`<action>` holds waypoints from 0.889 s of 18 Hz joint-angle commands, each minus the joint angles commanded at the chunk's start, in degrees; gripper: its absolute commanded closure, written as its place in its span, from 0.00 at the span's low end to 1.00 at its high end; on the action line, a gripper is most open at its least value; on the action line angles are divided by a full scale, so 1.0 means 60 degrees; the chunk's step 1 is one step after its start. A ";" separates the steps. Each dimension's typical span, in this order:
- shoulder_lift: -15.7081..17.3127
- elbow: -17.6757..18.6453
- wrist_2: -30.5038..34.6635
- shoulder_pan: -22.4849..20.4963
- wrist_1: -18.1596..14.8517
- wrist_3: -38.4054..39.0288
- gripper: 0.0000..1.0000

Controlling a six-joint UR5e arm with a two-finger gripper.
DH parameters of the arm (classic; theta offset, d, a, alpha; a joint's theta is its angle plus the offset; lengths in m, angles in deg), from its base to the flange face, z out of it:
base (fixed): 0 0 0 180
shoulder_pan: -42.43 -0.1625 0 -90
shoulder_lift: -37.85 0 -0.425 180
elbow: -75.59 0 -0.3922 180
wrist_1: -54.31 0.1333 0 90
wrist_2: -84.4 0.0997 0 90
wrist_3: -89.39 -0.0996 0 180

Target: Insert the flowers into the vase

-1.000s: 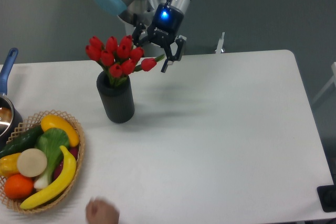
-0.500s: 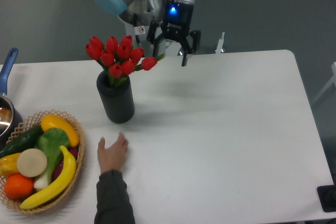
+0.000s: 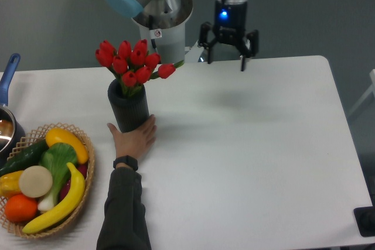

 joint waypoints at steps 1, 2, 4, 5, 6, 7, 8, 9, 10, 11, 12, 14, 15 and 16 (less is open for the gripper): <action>-0.0396 -0.0396 0.0249 0.0029 -0.0044 -0.0029 0.00; -0.0806 -0.0748 0.0397 0.0131 -0.0102 -0.0030 0.00; -0.1554 -0.1233 0.0908 0.0293 -0.0147 -0.0073 0.00; -0.1891 -0.1423 0.1303 0.0366 -0.0118 -0.0074 0.00; -0.2271 -0.1686 0.1640 0.0512 -0.0074 -0.0117 0.00; -0.2580 -0.2109 0.1875 0.0702 -0.0117 -0.0161 0.00; -0.2989 -0.2665 0.2124 0.0950 -0.0263 -0.0147 0.00; -0.3443 -0.3207 0.2460 0.1214 -0.0482 -0.0147 0.00; -0.3752 -0.3749 0.2783 0.1477 -0.0803 -0.0089 0.00; -0.4030 -0.4276 0.3105 0.1726 -0.1169 -0.0059 0.00; -0.4207 -0.4600 0.3340 0.1874 -0.1448 -0.0073 0.00; -0.4355 -0.4852 0.3460 0.1890 -0.1568 -0.0074 0.00; -0.4355 -0.4853 0.3460 0.1890 -0.1553 -0.0103 0.00; -0.4399 -0.4896 0.3474 0.1890 -0.1553 -0.0117 0.00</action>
